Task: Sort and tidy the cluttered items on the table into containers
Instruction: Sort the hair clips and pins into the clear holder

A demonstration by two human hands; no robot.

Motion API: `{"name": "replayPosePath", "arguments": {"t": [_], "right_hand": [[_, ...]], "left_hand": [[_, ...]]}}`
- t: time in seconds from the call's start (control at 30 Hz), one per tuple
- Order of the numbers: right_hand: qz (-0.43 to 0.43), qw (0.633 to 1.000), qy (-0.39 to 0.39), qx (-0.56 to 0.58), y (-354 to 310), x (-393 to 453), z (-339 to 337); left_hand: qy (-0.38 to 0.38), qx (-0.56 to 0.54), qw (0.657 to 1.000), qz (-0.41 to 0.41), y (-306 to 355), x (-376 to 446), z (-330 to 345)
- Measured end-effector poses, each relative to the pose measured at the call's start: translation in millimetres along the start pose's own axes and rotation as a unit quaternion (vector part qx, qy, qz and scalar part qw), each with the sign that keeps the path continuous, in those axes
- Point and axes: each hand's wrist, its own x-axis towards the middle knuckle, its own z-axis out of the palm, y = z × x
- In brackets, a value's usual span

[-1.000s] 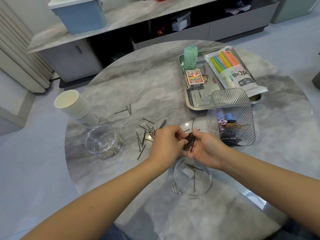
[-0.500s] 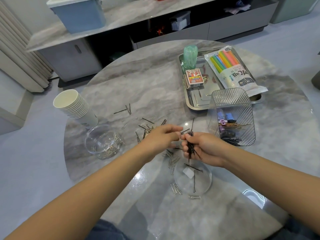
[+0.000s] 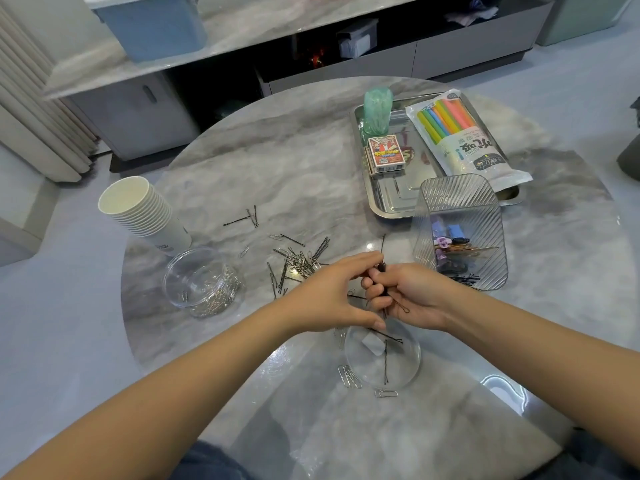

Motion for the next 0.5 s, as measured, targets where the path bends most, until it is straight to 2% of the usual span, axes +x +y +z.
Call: {"name": "replayPosePath", "arguments": {"t": [0.23,0.3,0.5], "right_hand": [[-0.011,1.000,0.002,0.022,1.9,-1.0,3.5],[-0.004,1.000,-0.003,-0.006,1.9,-2.5,3.4],[-0.008,0.998,0.010,-0.062,0.6,-6.4,2.9]], "left_hand": [[0.036,-0.003,0.999,-0.011,3.7,1.4,5.7],[0.054,-0.009,0.998,-0.011,4.0,2.5,7.1],[0.014,0.011,1.000,-0.016,2.0,-0.3,6.8]]}}
